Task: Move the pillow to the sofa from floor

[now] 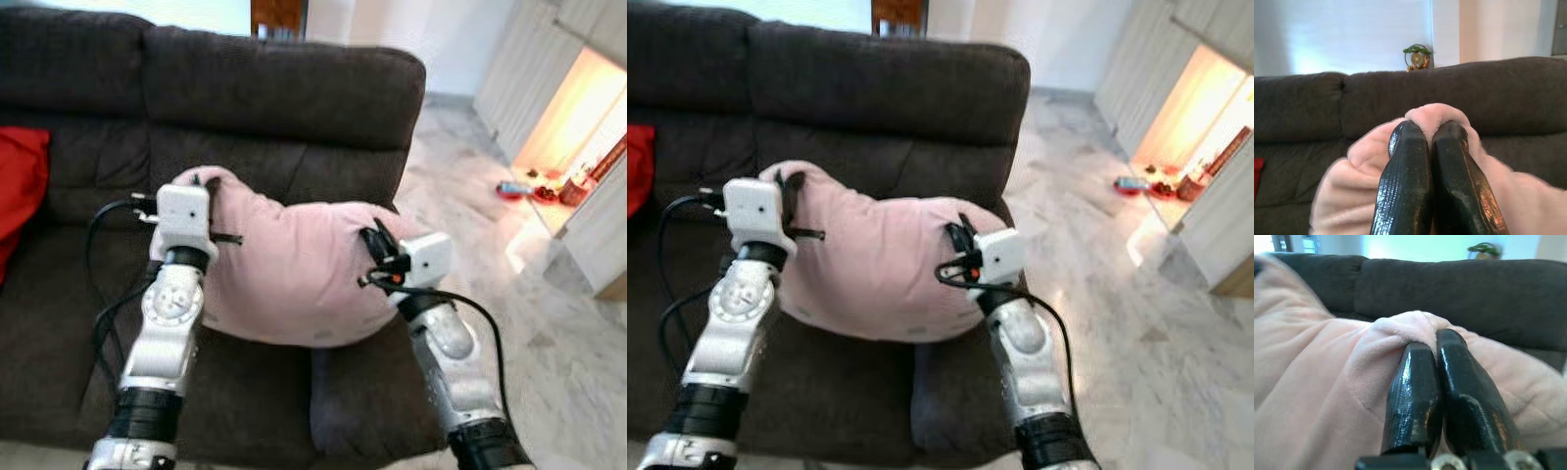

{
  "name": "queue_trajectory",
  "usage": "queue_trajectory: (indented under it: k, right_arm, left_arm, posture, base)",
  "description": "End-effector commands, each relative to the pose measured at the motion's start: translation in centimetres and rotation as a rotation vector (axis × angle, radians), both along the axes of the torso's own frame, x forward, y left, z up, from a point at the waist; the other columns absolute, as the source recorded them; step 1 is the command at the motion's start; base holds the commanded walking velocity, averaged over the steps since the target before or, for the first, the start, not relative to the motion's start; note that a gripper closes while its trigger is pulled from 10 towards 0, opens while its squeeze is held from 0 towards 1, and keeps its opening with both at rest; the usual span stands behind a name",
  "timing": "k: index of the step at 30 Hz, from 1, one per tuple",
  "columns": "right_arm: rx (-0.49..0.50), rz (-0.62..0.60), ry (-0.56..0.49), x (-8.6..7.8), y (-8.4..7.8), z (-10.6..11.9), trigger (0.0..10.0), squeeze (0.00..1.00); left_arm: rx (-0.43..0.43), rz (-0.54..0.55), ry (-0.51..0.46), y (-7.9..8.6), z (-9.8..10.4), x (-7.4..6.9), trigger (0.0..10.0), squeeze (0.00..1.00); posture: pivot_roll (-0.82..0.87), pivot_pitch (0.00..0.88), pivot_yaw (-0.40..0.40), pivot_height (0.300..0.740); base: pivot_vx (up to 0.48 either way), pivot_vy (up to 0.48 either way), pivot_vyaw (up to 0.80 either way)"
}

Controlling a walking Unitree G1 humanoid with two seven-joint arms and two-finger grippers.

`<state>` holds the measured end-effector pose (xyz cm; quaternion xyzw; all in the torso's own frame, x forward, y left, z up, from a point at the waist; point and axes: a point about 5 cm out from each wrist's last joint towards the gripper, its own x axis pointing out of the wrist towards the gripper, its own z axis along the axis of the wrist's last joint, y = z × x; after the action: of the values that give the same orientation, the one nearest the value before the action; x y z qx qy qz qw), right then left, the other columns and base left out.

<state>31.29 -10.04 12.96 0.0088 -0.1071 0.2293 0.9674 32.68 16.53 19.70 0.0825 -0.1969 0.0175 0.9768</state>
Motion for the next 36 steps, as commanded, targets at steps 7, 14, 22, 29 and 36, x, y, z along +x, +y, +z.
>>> queue_trajectory:
  k: [7, 14, 22, 29, 36]
  right_arm:
    - [0.013, 0.023, -0.066, 0.3, 0.1, 1.8, 10.0, 0.00]
    - [0.011, 0.029, -0.069, 0.3, 0.2, 1.9, 10.0, 0.00]
    - [0.004, 0.034, -0.063, 0.2, 0.2, 1.8, 10.0, 0.00]
    - [-0.016, 0.032, -0.040, 0.1, -0.1, 1.7, 10.0, 0.00]
    - [-0.093, 0.224, -0.001, -1.8, -0.3, 1.6, 10.0, 0.00]
  left_arm:
    - [0.018, -0.084, -0.048, -1.5, 1.1, -0.1, 10.0, 0.00]
    - [0.011, -0.060, -0.062, -1.1, 1.4, -0.1, 10.0, 0.00]
    - [0.011, -0.075, -0.065, -1.5, 1.3, -0.2, 10.0, 0.00]
    - [0.007, -0.178, -0.039, -1.8, 1.8, -0.2, 10.0, 0.00]
    - [0.082, -0.036, -0.006, 3.2, 3.1, 0.4, 10.0, 0.00]
  posture:
    - [0.10, 0.000, -0.094, 0.740]
    - [0.10, 0.000, -0.097, 0.740]
    - [0.10, 0.000, -0.098, 0.740]
    - [0.10, 0.000, -0.100, 0.740]
    - [0.10, 0.000, -0.100, 0.740]
  base:
    - [0.039, 0.000, 0.00]
    - [0.154, 0.000, 0.00]
    - [0.237, 0.000, 0.00]
    - [0.000, 0.000, 0.00]
    - [0.000, 0.000, 0.00]
